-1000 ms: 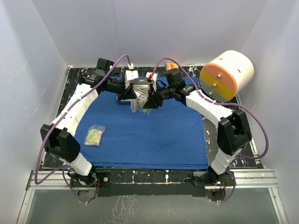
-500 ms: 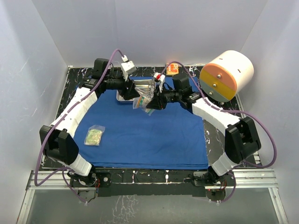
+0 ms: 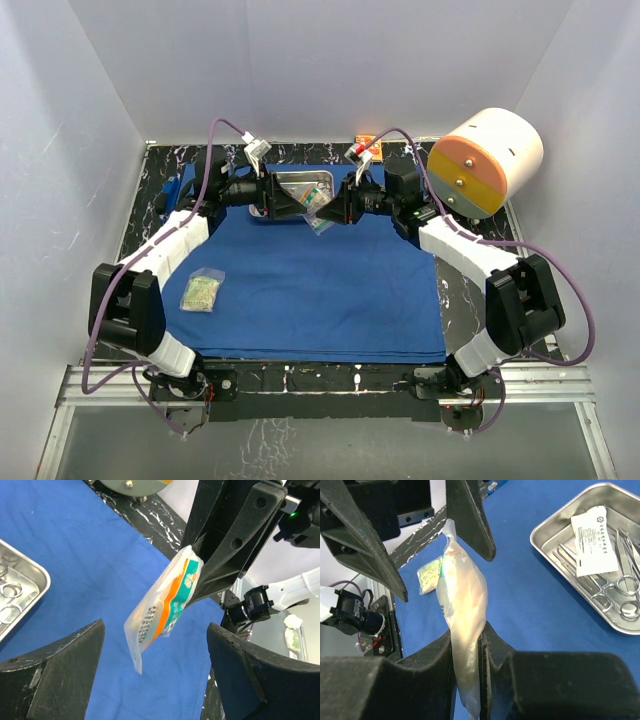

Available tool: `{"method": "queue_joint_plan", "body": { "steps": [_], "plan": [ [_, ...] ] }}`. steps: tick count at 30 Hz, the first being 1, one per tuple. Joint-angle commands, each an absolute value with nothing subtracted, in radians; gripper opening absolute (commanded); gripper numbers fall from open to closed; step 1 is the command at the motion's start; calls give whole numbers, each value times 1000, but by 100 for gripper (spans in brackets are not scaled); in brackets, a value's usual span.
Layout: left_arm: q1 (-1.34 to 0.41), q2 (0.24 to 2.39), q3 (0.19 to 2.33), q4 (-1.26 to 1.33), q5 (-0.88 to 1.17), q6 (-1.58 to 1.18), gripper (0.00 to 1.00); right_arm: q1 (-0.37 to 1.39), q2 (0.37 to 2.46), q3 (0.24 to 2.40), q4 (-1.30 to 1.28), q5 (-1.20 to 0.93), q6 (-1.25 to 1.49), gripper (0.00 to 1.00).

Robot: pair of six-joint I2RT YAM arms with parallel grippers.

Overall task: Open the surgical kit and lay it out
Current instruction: Place the medical item in the surgical kit.

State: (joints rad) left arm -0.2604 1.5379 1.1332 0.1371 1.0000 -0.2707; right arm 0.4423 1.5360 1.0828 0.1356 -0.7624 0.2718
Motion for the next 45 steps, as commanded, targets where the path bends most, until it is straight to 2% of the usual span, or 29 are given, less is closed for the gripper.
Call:
{"method": "queue_joint_plan", "body": {
  "steps": [1, 5, 14, 17, 20, 23, 26, 29, 35, 37, 42, 45],
  "plan": [
    [-271, 1539, 1112, 371, 1075, -426, 80, 441, 1523, 1072, 292, -791, 372, 17],
    [-287, 1562, 1122, 369, 1079, -414, 73, 442, 1528, 1052, 350, -838, 409, 17],
    [-295, 1585, 1138, 366, 1118, -400, 36, 442, 1543, 1028, 389, -856, 419, 18],
    [-295, 1586, 1150, 339, 1127, -369, 28, 442, 1548, 1023, 397, -858, 420, 19],
    [-295, 1582, 1170, 281, 1135, -315, 20, 443, 1549, 1015, 400, -856, 409, 23],
    [-295, 1579, 1203, 182, 1139, -224, 13, 443, 1549, 1009, 392, -850, 387, 36],
    [-293, 1578, 1260, -13, 1129, -78, 10, 442, 1548, 1012, 355, -847, 341, 50],
    [-293, 1581, 1339, -266, 1099, 172, 9, 442, 1544, 1034, 271, -830, 257, 57],
    [-280, 1658, 1616, -1013, 908, 714, 4, 433, 1528, 1072, 81, -805, 67, 58],
    [-254, 1682, 1665, -1175, 863, 844, 4, 430, 1519, 1070, 33, -806, 9, 58],
    [-159, 1714, 1699, -1433, 760, 1095, 2, 418, 1469, 1012, -20, -771, -102, 58],
    [-117, 1699, 1634, -1440, 660, 1142, 0, 412, 1441, 992, -32, -759, -140, 58]
  ]
}}
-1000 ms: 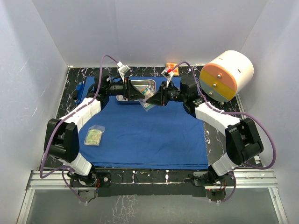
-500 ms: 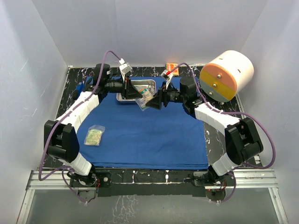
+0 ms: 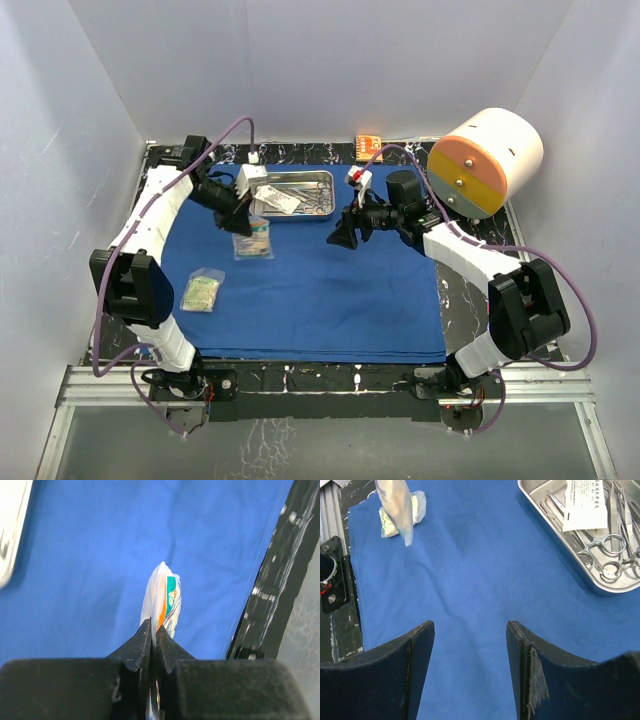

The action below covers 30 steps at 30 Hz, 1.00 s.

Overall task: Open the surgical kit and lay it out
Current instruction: Place the medical item in the surgical kit.

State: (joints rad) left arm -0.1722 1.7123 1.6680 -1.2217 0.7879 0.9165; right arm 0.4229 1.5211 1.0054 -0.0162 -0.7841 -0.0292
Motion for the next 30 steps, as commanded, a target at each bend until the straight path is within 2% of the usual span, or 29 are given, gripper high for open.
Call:
{"method": "queue_joint_plan", "body": {
  "steps": [1, 9, 17, 30],
  "plan": [
    [-107, 1684, 1599, -1440, 630, 1169, 0, 409, 1438, 991, -35, -761, -144, 58],
    [-2, 1650, 1417, -1442, 476, 1269, 0, 400, 1458, 983, -33, -761, -153, 58],
    [132, 1653, 1337, -1442, 451, 1363, 0, 400, 1496, 979, -29, -762, -153, 58],
    [190, 1850, 1391, -1440, 488, 1419, 1, 400, 1501, 977, -30, -755, -155, 58]
  ]
}}
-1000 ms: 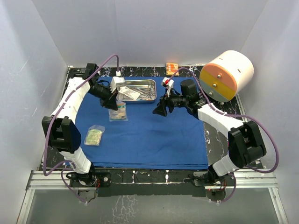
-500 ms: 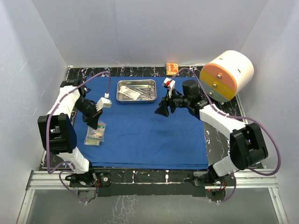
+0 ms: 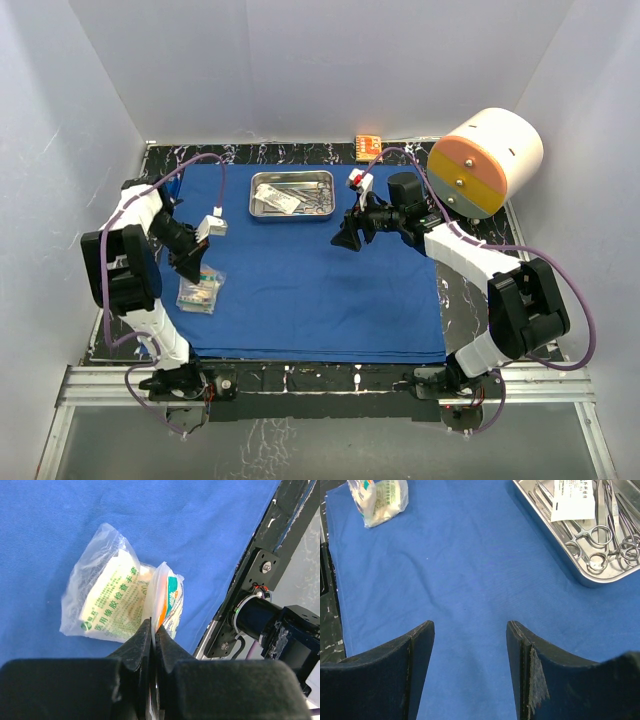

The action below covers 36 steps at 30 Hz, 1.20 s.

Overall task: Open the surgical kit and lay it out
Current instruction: Place the medical item in the surgical kit.

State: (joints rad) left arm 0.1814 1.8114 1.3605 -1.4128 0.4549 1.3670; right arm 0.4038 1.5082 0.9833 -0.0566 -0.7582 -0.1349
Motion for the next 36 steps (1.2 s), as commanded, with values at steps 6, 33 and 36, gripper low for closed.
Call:
{"method": "queue_joint_plan", "body": {
  "steps": [6, 33, 36],
  "plan": [
    [190, 1930, 1433, -1439, 488, 1393, 4, 399, 1499, 975, -30, -758, -155, 58],
    [190, 1973, 1539, -1437, 479, 1340, 59, 399, 1505, 971, -28, -773, -154, 59],
    [190, 1964, 1573, -1434, 488, 1327, 62, 399, 1504, 971, -28, -774, -153, 59]
  ]
}}
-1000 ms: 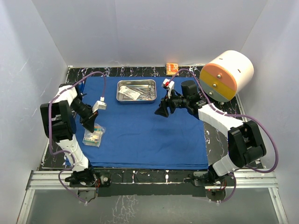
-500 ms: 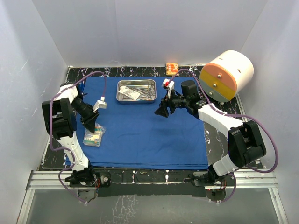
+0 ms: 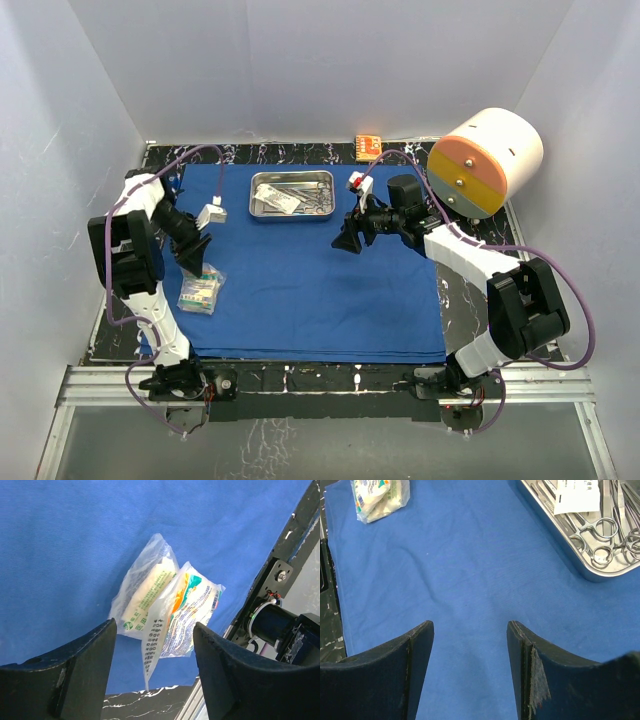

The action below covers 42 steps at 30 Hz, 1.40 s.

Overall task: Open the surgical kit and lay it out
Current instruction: Place the medical item in the surgical kit, then pick up the medical item from the container.

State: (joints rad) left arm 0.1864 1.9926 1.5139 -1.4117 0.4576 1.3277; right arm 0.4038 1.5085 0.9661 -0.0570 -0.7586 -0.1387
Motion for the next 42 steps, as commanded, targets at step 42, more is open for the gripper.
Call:
{"method": "queue_joint_plan", "body": {
  "steps": [42],
  "plan": [
    [-203, 2057, 1774, -368, 408, 368, 63, 361, 1450, 971, -42, -725, -179, 59]
  ]
}}
